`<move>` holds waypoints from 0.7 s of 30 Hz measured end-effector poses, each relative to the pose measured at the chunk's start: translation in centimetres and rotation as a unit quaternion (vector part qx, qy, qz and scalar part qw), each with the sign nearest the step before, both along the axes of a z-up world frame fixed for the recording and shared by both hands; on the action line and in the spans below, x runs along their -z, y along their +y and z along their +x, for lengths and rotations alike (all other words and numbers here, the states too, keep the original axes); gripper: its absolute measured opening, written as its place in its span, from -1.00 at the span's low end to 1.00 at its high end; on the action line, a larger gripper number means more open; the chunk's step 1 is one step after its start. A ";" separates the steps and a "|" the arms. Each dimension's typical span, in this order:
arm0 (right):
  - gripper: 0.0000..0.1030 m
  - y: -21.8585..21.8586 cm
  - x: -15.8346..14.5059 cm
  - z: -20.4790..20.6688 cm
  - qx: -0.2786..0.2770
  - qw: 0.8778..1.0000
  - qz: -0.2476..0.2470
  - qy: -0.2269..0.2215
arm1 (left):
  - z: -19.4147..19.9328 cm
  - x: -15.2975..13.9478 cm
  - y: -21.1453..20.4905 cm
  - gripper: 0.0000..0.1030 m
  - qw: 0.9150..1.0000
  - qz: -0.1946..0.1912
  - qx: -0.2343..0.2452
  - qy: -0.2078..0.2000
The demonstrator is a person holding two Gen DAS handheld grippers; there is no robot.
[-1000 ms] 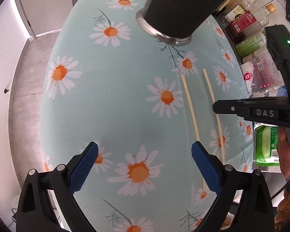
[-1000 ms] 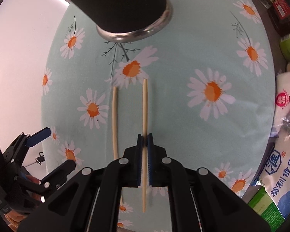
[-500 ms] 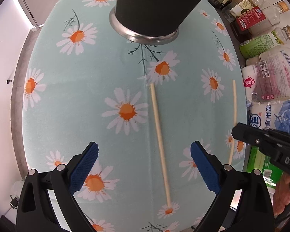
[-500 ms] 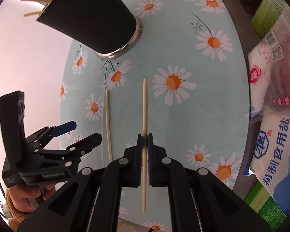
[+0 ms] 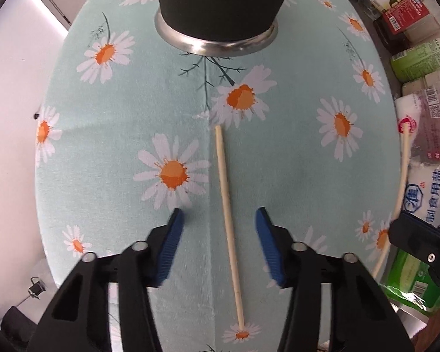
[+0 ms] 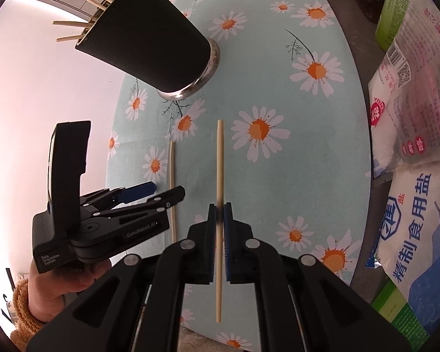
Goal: Organize utensils
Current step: 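Grasp the last wooden stick with the left tool while the right tool holds its stick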
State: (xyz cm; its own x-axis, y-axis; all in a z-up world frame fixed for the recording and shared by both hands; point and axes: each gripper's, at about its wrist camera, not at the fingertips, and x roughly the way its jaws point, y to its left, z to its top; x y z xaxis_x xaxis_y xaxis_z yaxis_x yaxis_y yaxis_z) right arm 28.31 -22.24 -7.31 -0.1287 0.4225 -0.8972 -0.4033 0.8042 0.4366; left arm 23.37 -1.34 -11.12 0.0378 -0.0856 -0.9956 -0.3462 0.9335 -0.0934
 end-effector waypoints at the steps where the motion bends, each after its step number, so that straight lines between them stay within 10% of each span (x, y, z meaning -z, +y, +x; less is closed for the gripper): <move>1: -0.89 -0.2 -0.1 0.1 -0.001 1.000 0.002 0.000 | 0.3 -0.1 -0.4 -0.25 1.000 0.004 -0.001 0.001; 21: -0.89 -0.1 -0.3 -0.1 -0.033 0.999 0.013 -0.001 | 0.4 -0.3 -4.6 -0.92 0.999 0.045 -0.001 -0.007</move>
